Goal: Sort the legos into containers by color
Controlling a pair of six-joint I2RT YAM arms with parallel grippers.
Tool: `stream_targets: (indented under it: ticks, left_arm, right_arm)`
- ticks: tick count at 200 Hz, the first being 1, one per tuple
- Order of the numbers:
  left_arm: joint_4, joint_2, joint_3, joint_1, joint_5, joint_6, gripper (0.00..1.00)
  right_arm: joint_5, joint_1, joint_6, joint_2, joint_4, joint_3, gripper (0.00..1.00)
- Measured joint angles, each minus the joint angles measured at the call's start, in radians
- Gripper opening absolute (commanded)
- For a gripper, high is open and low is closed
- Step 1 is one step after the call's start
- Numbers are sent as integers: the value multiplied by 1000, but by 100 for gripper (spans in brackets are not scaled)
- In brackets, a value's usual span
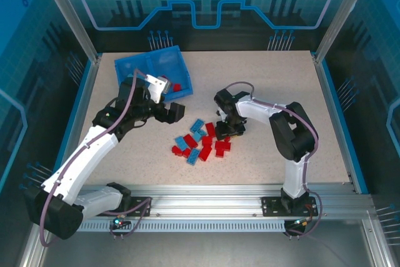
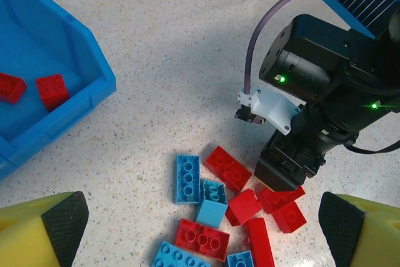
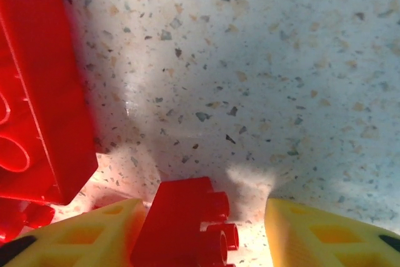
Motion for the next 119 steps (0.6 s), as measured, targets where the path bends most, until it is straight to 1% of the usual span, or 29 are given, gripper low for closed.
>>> stream_targets:
  ticks: [14,33,45,57,76,90,105,119]
  left_arm:
    - [1,0,-10,0,0,-4,99]
    - [2,0,-20,0,0,-13,99]
    - [3,0,-22,0,0,-18,99]
    - [9,-4,-26,0,-1,-19,99]
    - [13,-16,-27,0,-6,-33,99]
    - [24,-39,-27,0,-34,-61,99]
    - [39,-72,-29,0,-86,-99,99]
    - [42,-101,-29,-1,-169,-152,99]
  right_arm:
    - [5,0,4,2,-1,2,35]
    - [5,1,7,5,1,10,31]
    - [5,1,11,4,-1,16,25]
    - [5,1,8,3,-11,32,21]
    - [5,1,3,-16,-34,74,19]
    - [3,3,3,-45,-46,127,19]
    - [-15,9,3,-83,-47,209,19]
    - [-37,18,8,-99,-32,306,20]
